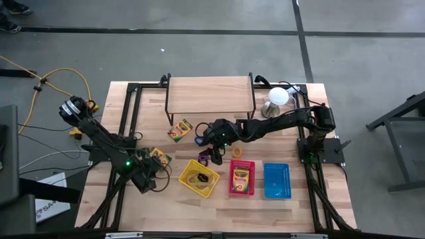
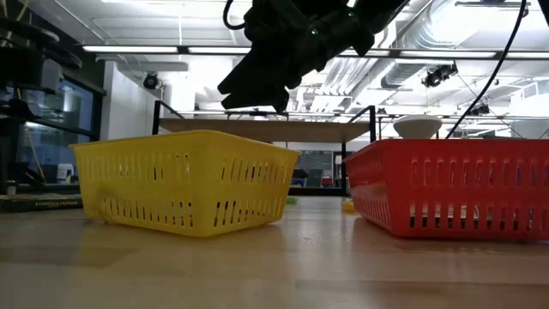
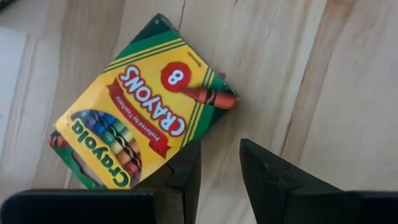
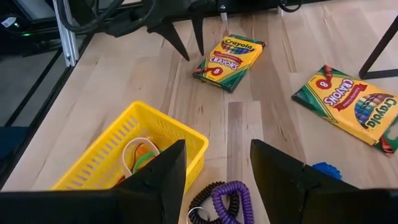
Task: Pick & Place Office Desk Supplies
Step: Put the bottom crayon box into the red bin
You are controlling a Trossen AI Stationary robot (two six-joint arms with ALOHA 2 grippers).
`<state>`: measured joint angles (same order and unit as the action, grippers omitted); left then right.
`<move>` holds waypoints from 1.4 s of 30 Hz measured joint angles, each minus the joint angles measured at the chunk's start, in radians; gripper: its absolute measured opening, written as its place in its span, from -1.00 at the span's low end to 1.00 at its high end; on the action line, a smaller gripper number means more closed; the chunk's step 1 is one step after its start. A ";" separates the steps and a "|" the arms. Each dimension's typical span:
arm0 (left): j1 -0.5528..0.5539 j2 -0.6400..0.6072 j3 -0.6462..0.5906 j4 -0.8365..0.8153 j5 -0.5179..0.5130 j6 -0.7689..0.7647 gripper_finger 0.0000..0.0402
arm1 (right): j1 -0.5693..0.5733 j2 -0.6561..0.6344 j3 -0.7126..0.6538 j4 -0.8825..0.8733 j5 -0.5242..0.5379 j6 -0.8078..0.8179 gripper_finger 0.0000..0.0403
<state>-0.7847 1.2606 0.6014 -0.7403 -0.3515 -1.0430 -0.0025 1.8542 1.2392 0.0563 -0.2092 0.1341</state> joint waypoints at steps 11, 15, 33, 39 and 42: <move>0.091 0.000 0.000 0.009 0.038 0.123 -0.48 | 0.000 0.000 0.000 0.000 -0.002 0.000 -0.17; 0.110 0.000 0.000 0.013 0.047 0.156 -0.48 | 0.003 -0.001 0.000 0.000 -0.004 0.002 -0.17; 0.164 -0.003 -0.046 0.082 0.133 0.233 -0.48 | 0.068 -0.001 0.000 -0.001 -0.058 0.055 -0.17; 0.214 -0.006 -0.066 0.112 0.164 0.307 -0.48 | 0.096 -0.001 0.000 -0.001 -0.054 0.053 -0.17; 0.244 -0.005 -0.066 0.137 0.164 0.357 -0.48 | 0.103 -0.001 0.000 -0.001 -0.051 0.053 -0.17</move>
<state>-0.5410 1.2556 0.5354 -0.6034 -0.1879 -0.6860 0.1004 1.8534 1.2390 0.0551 -0.2607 0.1871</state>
